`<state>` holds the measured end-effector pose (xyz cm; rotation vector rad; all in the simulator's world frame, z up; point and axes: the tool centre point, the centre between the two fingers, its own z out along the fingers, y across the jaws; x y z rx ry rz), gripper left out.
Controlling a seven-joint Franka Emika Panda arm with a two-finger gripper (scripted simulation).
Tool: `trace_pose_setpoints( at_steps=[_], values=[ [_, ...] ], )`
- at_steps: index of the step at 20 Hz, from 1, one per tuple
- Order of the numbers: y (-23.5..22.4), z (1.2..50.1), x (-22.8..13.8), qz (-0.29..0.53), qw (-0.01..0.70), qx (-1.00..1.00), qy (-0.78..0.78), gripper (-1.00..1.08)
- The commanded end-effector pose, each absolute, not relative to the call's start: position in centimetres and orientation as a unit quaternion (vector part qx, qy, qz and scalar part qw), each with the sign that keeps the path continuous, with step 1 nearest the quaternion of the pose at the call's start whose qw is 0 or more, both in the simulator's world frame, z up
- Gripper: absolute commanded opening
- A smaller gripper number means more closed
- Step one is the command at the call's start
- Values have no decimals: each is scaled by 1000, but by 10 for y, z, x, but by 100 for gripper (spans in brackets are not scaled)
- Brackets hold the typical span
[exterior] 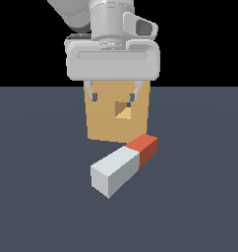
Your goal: Insert the peg into the horizontal hole in a box.
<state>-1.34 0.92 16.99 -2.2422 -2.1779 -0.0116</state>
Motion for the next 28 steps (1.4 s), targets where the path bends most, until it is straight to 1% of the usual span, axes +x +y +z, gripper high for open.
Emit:
trace_pose_setpoints(
  at_steps=[1, 12, 28],
  values=[
    [9, 170, -13, -4, 8, -717, -697, 100],
    [-1, 154, -8, -3, 6, -753, -658, 100],
    [-50, 91, 1, 0, 0, -878, -479, 100]
  ],
)
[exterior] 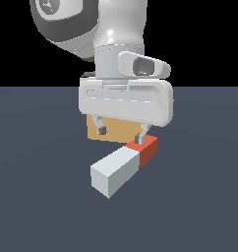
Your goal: Insert the peg into the horizontal hole in a box.
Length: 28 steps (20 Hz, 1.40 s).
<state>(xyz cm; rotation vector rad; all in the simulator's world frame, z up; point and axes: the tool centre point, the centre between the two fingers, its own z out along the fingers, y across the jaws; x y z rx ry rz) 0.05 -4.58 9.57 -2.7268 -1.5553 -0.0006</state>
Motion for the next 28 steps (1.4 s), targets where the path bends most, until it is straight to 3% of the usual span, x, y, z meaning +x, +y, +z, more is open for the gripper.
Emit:
trace_pose_setpoints(
  at_steps=[1, 16, 28],
  values=[
    [-52, 88, 1, 0, 0, -883, -470, 100],
    [-62, 71, -1, 0, 0, -903, -430, 100],
    [-62, 25, -2, 0, 0, -903, -429, 100]
  ],
)
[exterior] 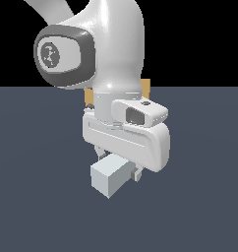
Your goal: Insert the peg into the horizontal hole in a box.
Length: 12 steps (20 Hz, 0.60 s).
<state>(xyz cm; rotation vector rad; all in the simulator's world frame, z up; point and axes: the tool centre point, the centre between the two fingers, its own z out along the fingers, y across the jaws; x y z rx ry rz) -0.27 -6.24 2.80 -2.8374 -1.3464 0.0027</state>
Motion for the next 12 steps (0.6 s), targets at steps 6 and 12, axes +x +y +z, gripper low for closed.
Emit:
trace_pose_setpoints(
  at_steps=[6, 12],
  values=[
    [-62, 24, -1, 0, 0, -903, -429, -100],
    [-62, 24, -1, 0, 0, -903, -429, -100]
  ],
)
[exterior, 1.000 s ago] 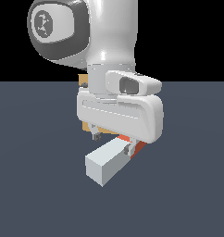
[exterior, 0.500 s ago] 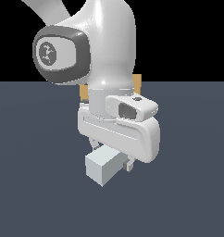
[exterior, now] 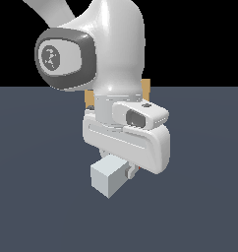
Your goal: Insert the peg into the horizontal hole in a box.
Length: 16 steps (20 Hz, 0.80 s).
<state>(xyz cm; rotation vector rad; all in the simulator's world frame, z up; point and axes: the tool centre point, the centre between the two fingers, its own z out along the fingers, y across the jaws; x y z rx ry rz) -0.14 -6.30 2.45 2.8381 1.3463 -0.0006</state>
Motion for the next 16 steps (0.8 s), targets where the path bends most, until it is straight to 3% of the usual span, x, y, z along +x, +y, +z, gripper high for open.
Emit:
trace_pose_setpoints(
  at_steps=[1, 16],
  values=[
    [-63, 24, -1, 0, 0, 903, 429, -100],
    [-56, 66, -14, 0, 1, 857, 515, -100]
  ],
)
